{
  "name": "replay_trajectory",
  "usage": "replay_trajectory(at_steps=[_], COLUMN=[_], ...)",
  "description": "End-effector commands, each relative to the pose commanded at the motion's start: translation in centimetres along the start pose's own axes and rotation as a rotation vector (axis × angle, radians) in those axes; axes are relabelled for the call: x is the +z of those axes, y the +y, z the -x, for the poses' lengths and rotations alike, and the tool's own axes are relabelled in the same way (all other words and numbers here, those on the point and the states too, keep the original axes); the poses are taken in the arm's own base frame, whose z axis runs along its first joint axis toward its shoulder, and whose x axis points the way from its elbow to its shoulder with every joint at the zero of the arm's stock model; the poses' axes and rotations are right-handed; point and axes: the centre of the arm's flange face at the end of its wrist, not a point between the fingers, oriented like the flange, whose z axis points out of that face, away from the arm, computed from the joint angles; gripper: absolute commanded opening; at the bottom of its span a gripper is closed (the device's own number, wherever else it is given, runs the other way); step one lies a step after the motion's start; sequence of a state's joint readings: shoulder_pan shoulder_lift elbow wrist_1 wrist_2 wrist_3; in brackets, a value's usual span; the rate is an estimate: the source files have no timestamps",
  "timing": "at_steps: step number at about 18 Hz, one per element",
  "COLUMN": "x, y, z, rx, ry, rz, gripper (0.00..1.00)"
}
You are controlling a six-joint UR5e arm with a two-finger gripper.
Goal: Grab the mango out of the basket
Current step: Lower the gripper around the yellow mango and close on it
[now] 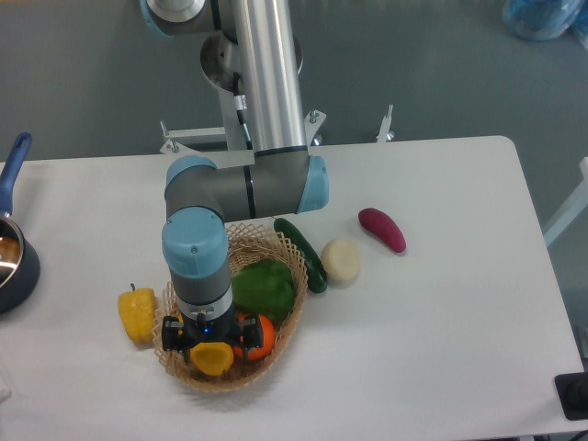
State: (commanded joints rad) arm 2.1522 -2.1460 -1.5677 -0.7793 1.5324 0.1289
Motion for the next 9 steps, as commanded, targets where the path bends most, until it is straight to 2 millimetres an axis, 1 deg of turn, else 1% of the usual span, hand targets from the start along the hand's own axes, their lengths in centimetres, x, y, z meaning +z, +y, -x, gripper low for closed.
replay_trajectory(at_steps=[2, 9], x=[0.41, 0.66], y=[0.06, 0.16], z=[-0.10, -0.49], rx=[0.001, 0.007], ry=[0.001, 0.000], rz=[0.006, 0.010], gripper=[1.00, 1.00])
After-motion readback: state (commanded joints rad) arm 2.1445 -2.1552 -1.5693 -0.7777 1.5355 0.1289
